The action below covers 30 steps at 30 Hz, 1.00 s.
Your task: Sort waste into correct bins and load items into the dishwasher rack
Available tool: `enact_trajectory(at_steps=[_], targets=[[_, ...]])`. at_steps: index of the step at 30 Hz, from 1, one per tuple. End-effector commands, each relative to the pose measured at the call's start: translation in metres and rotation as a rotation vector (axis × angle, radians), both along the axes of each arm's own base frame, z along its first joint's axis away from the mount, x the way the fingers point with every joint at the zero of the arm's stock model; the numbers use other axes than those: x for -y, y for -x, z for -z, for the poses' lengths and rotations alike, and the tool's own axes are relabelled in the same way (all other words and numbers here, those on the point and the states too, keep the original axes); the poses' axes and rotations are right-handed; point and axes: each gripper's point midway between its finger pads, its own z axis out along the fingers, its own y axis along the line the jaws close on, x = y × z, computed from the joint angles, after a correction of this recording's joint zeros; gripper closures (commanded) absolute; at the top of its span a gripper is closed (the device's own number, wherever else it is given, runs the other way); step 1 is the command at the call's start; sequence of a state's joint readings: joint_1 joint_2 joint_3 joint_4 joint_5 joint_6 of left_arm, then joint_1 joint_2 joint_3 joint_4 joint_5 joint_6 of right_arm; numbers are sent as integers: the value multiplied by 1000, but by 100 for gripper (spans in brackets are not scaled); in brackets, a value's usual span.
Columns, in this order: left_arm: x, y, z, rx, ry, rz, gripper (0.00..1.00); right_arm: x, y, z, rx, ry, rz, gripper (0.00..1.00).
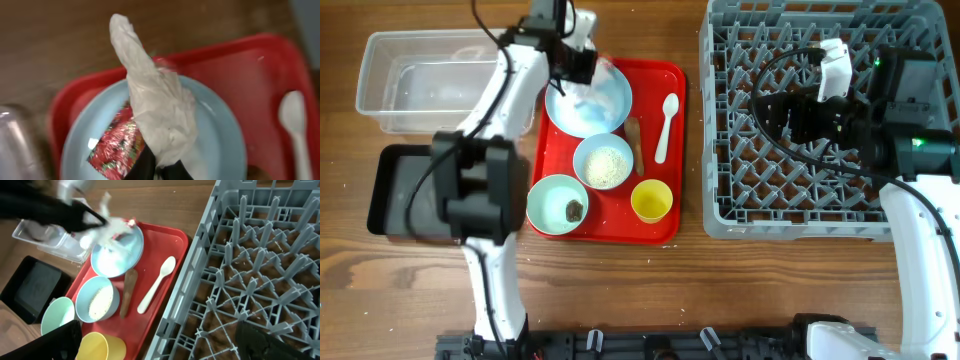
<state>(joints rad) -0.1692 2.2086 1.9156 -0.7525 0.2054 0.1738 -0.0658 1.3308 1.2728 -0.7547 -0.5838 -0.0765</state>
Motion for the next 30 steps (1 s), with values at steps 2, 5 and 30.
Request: enact_trajectory(at_steps=[2,5,30], targets=[[-50,5,-135,231,-3,-162,96,-4,-3,-3,5,-12,-14,0],[-114,7,-151,253,-15,-282,96,-4,-2,-3,2,-15,-11,0],[-18,5,-26,21,-73,70,0,-4,-1,-2,-9,-17,-10,0]])
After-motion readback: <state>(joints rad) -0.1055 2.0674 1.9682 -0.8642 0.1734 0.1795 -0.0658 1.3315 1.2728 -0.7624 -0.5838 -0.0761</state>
